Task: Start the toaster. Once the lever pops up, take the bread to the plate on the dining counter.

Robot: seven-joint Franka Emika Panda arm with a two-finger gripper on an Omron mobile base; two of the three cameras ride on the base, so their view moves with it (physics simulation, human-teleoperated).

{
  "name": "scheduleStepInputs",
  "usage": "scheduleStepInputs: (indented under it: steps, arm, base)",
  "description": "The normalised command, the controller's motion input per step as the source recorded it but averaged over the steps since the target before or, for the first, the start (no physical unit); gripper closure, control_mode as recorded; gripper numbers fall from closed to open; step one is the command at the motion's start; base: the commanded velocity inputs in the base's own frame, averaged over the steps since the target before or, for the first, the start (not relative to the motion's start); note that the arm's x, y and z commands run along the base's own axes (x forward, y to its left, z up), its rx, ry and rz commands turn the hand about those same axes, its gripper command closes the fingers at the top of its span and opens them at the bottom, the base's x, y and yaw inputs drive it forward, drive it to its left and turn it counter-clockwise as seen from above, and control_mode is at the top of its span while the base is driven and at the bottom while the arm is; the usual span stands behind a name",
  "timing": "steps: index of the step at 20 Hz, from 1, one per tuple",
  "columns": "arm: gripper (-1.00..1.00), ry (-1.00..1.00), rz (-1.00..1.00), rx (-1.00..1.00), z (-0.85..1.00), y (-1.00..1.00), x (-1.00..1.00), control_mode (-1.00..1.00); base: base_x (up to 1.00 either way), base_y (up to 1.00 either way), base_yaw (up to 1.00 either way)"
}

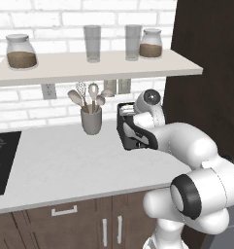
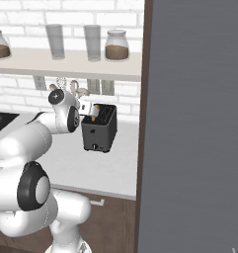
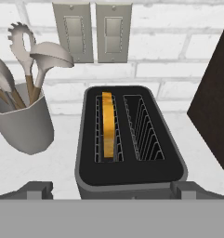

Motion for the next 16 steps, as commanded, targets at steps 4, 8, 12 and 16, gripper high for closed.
scheduleStepInputs:
  steps: [4,8,12,16]
  arm:
    - [-1.0,0.0,0.0,0.0,0.0,0.0,0.0,-1.0]
    - [-1.0,0.0,0.0,0.0,0.0,0.0,0.0,-1.0]
    - [-1.0,0.0,0.0,0.0,0.0,0.0,0.0,-1.0]
    - [-1.0,0.0,0.0,0.0,0.0,0.0,0.0,-1.0]
  base:
    - [0.0,0.0,0.0]
    - [0.0,0.0,0.0]
    - [0.0,0.0,0.0]
    - [0.0,0.0,0.0]
